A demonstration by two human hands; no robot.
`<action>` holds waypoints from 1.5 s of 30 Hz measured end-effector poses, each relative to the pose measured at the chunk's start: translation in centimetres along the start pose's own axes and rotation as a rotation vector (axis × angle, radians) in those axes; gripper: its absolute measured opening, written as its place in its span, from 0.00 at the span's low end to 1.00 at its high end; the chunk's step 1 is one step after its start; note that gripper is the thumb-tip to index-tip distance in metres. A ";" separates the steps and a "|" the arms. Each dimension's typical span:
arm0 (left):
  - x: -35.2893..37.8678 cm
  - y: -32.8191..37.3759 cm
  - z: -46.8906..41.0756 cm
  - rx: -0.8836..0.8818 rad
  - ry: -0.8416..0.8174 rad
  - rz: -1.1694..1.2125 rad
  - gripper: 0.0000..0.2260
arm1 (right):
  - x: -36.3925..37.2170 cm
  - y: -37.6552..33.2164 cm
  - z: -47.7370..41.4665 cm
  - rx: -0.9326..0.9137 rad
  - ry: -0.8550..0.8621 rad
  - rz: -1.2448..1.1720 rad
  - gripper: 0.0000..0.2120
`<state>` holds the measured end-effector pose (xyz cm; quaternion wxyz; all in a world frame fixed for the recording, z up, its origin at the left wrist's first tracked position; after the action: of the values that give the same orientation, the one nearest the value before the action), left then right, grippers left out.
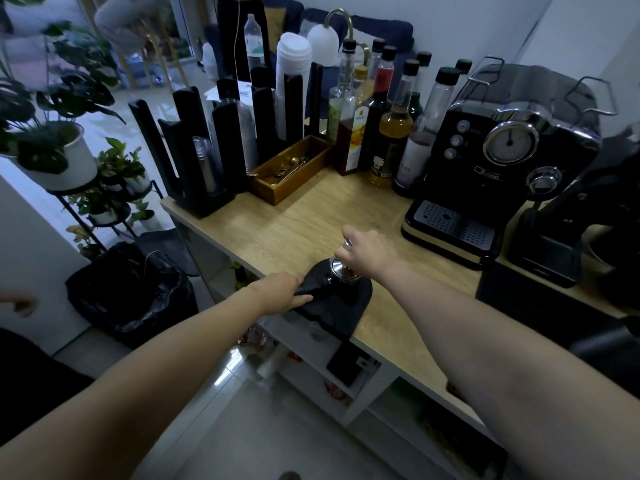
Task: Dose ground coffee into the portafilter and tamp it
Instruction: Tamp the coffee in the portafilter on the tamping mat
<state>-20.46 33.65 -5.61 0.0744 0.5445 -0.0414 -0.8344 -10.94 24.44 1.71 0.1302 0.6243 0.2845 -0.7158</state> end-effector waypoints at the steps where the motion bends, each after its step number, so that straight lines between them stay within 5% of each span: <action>1: 0.0 -0.1 0.0 -0.008 -0.002 -0.005 0.23 | -0.1 0.0 0.0 0.025 0.030 -0.001 0.08; 7: 0.0 -0.2 0.1 -0.018 0.000 -0.029 0.23 | -0.2 0.5 0.6 0.197 0.155 -0.040 0.13; 15: -0.2 0.1 0.1 -0.013 0.021 -0.056 0.24 | 0.3 0.1 0.1 -0.052 -0.058 -0.062 0.09; 21: -0.1 -0.3 0.0 -0.027 0.013 -0.017 0.23 | 0.1 0.9 0.2 0.244 0.096 -0.066 0.14; 28: 0.1 -0.1 0.1 -0.019 0.025 0.003 0.23 | 1.0 0.6 -0.4 0.056 -0.055 -0.086 0.10; 39: 0.2 -0.2 0.1 -0.031 0.009 0.012 0.22 | 0.3 0.5 0.7 0.113 -0.022 -0.084 0.09; 45: 0.2 -0.2 0.1 -0.036 0.002 0.045 0.21 | 0.0 0.8 -0.2 0.206 0.000 0.032 0.26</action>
<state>-20.63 33.81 -5.74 0.1029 0.5428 -0.0387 -0.8326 -10.31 23.90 1.50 0.0766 0.6389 0.1993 -0.7390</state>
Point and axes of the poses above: each hand's wrist, its own z-axis away from the middle knuckle, its own x-axis out of the palm, y = z × x, the point moved 10 cm from there along -z, towards the middle knuckle, and after that the axes turned 1 degree about y, right-handed, at the moved point
